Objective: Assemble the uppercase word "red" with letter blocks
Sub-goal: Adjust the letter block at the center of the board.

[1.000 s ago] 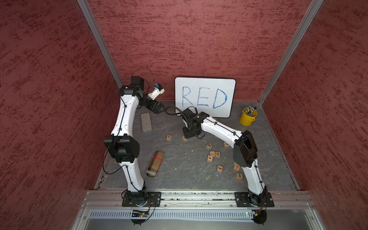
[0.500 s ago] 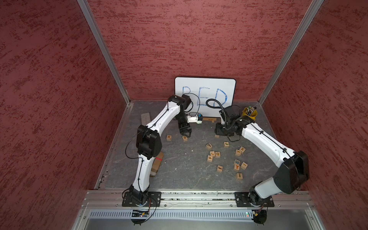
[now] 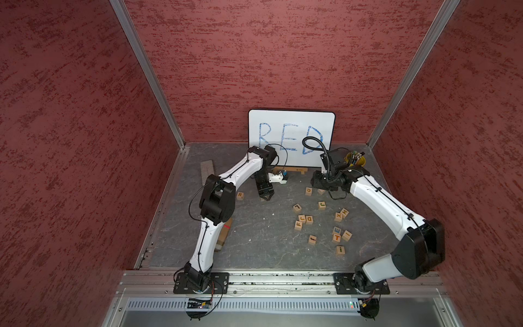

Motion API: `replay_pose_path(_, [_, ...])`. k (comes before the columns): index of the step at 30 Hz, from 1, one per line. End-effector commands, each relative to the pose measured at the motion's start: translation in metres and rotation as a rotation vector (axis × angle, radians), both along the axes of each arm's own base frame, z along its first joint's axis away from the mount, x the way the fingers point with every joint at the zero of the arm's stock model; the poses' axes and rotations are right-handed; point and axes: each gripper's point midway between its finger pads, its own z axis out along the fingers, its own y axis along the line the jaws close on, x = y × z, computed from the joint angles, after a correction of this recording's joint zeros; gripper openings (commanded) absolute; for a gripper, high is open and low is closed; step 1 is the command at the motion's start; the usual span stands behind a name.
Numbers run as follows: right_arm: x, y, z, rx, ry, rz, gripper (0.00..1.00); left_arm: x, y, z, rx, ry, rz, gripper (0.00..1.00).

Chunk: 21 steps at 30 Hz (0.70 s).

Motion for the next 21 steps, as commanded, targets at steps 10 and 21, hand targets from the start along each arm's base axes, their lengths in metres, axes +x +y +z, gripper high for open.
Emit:
replay_pose_path(10, [0.004, -0.003, -0.003, 0.043, -0.033, 0.009, 0.46, -0.007, 0.005, -0.03, 0.067, 0.073, 0.104, 0.68])
replay_pose_path(21, [0.008, -0.007, -0.002, 0.049, -0.047, 0.025, 0.46, -0.009, 0.013, -0.039, 0.1, 0.1, 0.177, 0.65])
